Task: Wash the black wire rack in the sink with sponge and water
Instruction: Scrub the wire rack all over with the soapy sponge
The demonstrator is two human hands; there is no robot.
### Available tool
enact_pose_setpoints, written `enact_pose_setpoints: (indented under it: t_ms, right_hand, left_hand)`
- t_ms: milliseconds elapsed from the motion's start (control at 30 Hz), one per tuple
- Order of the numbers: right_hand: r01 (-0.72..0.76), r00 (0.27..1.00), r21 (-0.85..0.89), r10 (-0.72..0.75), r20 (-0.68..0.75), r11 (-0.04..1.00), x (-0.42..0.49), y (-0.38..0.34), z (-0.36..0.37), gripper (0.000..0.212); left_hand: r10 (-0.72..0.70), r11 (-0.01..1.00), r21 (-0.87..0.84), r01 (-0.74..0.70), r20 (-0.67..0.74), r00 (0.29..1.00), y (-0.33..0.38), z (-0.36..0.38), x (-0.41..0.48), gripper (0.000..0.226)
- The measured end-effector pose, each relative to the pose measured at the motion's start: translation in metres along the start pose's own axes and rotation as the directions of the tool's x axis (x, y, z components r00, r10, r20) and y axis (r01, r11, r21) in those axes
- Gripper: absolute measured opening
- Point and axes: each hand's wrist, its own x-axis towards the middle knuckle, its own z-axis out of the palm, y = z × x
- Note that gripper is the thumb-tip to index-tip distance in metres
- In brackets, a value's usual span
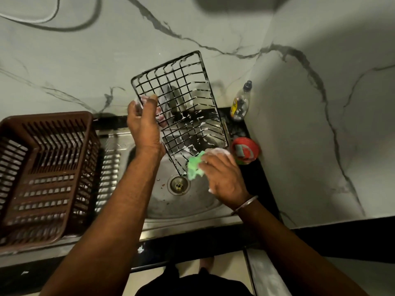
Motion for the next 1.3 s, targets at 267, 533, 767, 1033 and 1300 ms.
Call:
enact_pose_setpoints:
  t_ms: [267,533,767,1033,1300]
  right_hand:
    - [-0.050,0.987,0.024,0.045,0.155,0.998,0.009,-0.002,-0.015,0.038]
    - [0.009,0.996,0.130,0.003,-0.092,0.991,0.041,-0.010,-0.070,0.043]
    - [0.001,0.959,0.334,0.094,-0.269,0.943,0.093,-0.002,-0.115,0.013]
    - [-0.006,0.938,0.350,0.127,-0.324,0.937,0.140,-0.019,-0.149,0.016]
    - [-0.241,0.919,0.534,0.368,-0.143,0.810,0.128,-0.010,-0.092,0.008]
  left_hand:
    - [-0.156,0.988,-0.002,0.156,0.049,0.987,0.005,-0.003,0.004,0.051]
    - [-0.392,0.919,0.128,0.374,0.178,0.903,0.021,-0.001,0.000,0.059]
    - [-0.439,0.895,0.223,0.386,0.286,0.852,0.031,0.011,-0.011,0.090]
    - [-0.164,0.720,0.687,-0.100,0.308,0.937,0.039,0.008,-0.022,0.072]
    - [0.325,0.805,0.241,-0.543,0.587,0.741,0.030,0.004,-0.036,0.047]
